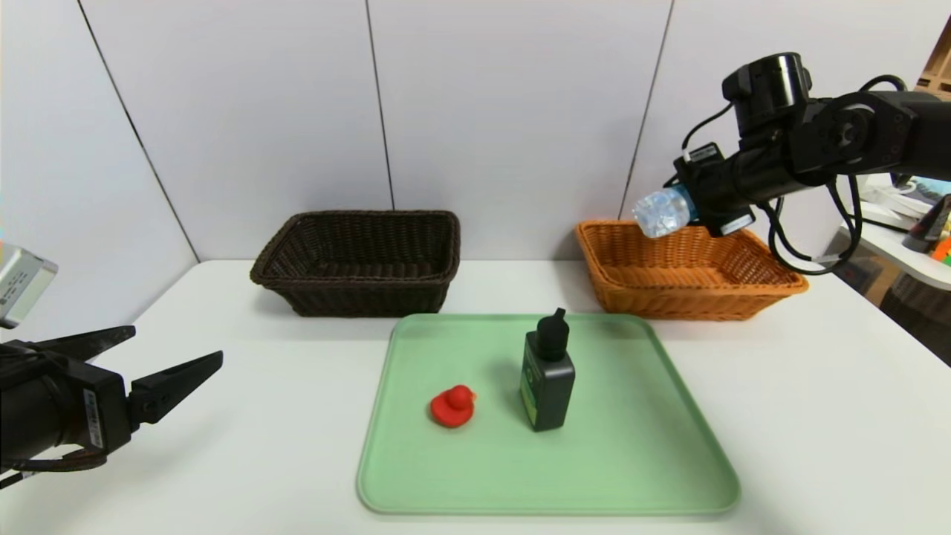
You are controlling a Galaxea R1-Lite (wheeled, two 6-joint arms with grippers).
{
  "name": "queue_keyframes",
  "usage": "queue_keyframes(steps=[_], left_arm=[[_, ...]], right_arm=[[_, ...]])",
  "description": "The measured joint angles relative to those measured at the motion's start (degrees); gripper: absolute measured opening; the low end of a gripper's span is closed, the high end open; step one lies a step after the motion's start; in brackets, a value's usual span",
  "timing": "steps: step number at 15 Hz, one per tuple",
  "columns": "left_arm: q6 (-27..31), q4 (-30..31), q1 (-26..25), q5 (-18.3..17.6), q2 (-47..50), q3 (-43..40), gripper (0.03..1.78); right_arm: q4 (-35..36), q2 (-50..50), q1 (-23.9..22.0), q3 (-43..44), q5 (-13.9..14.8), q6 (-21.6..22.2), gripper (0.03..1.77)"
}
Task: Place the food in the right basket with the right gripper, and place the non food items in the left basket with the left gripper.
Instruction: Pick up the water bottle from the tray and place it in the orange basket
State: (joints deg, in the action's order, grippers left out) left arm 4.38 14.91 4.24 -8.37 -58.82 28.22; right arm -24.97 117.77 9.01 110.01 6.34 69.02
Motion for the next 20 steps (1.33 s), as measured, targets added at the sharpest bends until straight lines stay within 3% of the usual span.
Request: queue_keyframes(steps=[8, 20], left_arm=[[0.0, 0.0, -0.02, 0.06, 0.13, -0.02, 1.69], [0.0, 0.02, 0.0, 0.09, 0.2, 0.41, 1.69]], right_arm=[[-0.96, 1.6, -1.49, -0.67, 0.16, 8.62, 0.85], [-1.22, 5.51, -1.99, -3.86, -0.74, 11.41, 0.85]])
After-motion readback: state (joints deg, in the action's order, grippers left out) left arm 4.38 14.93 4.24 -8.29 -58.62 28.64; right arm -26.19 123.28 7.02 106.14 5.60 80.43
